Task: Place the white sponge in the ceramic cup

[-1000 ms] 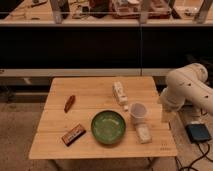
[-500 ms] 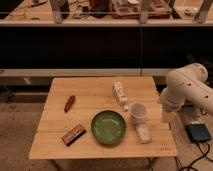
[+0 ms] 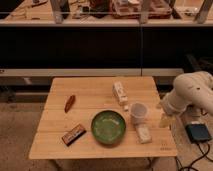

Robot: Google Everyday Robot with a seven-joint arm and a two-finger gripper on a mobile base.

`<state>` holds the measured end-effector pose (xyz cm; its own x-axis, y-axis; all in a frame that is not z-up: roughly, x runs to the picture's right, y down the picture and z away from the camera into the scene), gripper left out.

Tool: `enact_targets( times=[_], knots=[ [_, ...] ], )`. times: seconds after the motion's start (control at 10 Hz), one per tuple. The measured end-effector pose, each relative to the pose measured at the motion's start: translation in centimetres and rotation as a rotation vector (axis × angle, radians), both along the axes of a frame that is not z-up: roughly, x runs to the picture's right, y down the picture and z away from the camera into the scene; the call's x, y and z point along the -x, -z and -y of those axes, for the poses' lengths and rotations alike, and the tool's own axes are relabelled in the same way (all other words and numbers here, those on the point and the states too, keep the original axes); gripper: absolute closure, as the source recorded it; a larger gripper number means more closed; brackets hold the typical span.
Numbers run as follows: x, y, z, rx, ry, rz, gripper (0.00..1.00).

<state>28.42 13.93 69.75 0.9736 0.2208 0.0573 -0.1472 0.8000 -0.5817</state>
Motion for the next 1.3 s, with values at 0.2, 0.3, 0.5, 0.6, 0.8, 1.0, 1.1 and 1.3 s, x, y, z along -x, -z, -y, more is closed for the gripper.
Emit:
enact_targets(
  times=[0.2, 0.3, 0.5, 0.6, 0.8, 1.0, 1.1, 1.3],
  knots=[
    [-0.6, -0.5, -0.9, -0.023, -0.110, 0.075, 0.35],
    [-1.2, -0.6, -1.3, -0.042, -0.154, 0.111, 0.35],
    [-1.2, -0.7, -1.3, -0.047, -0.163, 0.123, 0.35],
    [-1.1, -0.8, -1.3, -0.047, -0.162, 0.124, 0.35],
    [-0.8, -1.1, -2.0, -0.039, -0.193, 0.120, 0.35],
    [0.0, -2.5, -5.9, -0.012, -0.311, 0.106, 0.35],
    [0.7, -2.9, -7.4, -0.008, -0.345, 0.110, 0.35],
    [1.8, -3.1, -9.3, -0.014, -0.388, 0.134, 0.35]
  ],
)
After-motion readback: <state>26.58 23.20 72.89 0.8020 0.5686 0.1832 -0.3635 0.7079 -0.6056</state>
